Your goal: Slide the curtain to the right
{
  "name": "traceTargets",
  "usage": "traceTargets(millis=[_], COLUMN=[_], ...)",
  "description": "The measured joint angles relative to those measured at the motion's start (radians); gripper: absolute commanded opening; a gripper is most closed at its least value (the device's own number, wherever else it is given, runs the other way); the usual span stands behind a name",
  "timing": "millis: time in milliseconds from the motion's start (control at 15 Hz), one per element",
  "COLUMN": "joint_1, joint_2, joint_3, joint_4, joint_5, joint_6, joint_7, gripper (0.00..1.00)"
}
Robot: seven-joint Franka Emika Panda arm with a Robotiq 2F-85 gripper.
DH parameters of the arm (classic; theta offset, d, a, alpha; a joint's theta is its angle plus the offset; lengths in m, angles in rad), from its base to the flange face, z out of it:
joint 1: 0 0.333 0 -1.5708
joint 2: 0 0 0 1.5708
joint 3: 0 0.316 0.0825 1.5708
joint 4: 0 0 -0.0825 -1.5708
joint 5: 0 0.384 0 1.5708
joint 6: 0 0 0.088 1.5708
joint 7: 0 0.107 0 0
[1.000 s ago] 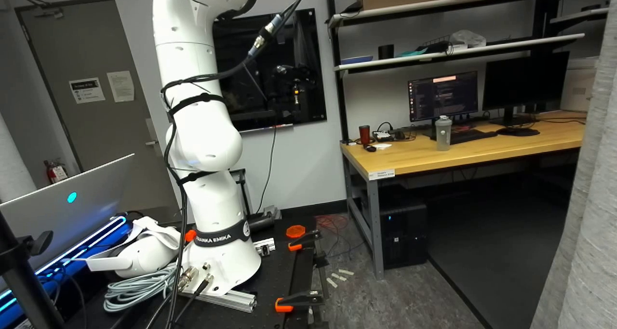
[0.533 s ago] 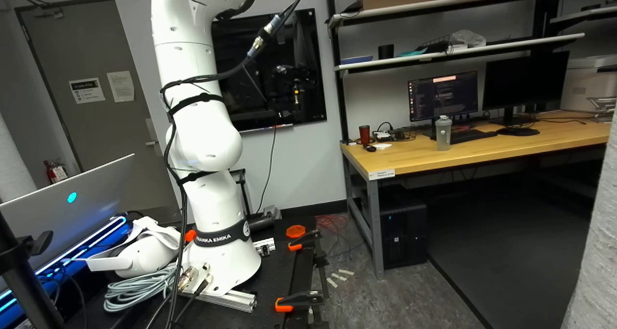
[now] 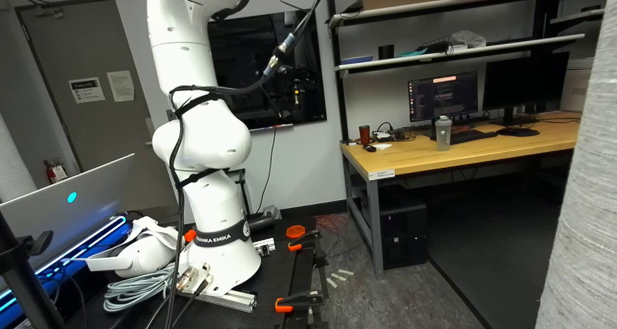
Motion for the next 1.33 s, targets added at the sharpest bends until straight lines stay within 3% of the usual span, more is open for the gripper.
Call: traceTargets(millis=[200,400,533,600,867,933,1200,1333], joint_1=[0.05,0.219,0.253,0.304,0.612,0.649,0.671,0.755], joint_2=[0.024,0.039,0.054,0.059,0.074,0.073,0.042,0.022], joint_3=[-0.006,-0.129,-0.121,-0.151,-0.371,-0.384,-0.355,-0.438], joint_4=[-0.046,-0.09,-0.108,-0.115,-0.122,-0.122,-0.107,-0.096], joint_5=[-0.062,-0.073,-0.091,-0.092,-0.071,-0.043,0.088,0.119], joint_6=[-0.001,-0.022,-0.047,-0.061,-0.097,-0.1,-0.138,-0.174], joint_7=[0.0,-0.026,-0.029,-0.038,-0.073,-0.089,-0.165,-0.173], gripper=[1.0,1.0,1.0,1.0,1.0,1.0,1.0,1.0])
